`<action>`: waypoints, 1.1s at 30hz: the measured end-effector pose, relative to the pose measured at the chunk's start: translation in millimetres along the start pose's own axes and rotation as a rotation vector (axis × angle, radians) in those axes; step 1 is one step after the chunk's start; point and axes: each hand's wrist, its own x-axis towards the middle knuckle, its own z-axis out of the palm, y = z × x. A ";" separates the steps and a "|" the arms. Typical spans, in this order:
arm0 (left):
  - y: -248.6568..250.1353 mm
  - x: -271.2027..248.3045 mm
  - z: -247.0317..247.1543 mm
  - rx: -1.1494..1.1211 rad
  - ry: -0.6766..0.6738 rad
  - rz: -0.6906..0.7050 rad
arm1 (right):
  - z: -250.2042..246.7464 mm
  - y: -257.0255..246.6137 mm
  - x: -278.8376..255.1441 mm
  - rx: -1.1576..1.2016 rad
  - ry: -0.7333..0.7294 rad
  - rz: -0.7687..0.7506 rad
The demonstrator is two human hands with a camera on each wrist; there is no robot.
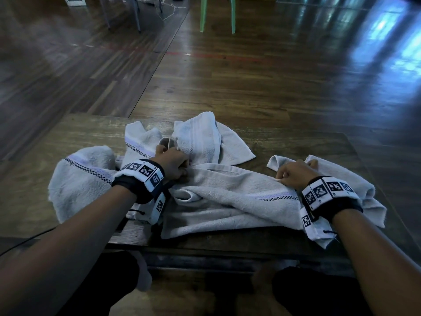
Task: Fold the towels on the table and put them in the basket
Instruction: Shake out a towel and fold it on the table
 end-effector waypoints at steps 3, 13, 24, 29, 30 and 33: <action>0.0 -0.7 -1.6 0.029 -0.015 -0.002 | 0.6 0.9 1.0 0.020 0.000 0.008; -5.8 -1.4 -13.5 0.031 0.069 -0.016 | -1.1 2.8 -0.1 0.069 -0.025 0.006; -18.6 -11.9 -25.7 -0.047 0.150 -0.002 | -2.2 13.3 -5.5 0.553 0.266 -0.091; -22.4 -11.1 -24.6 -0.027 0.144 -0.003 | -5.0 9.4 -2.7 0.559 0.296 -0.103; -22.6 -11.2 -24.3 -0.035 0.145 -0.010 | -5.4 8.9 -2.8 0.542 0.294 -0.099; -24.9 -9.8 -23.7 -0.083 0.143 -0.022 | -6.7 7.7 -2.5 0.449 0.258 -0.126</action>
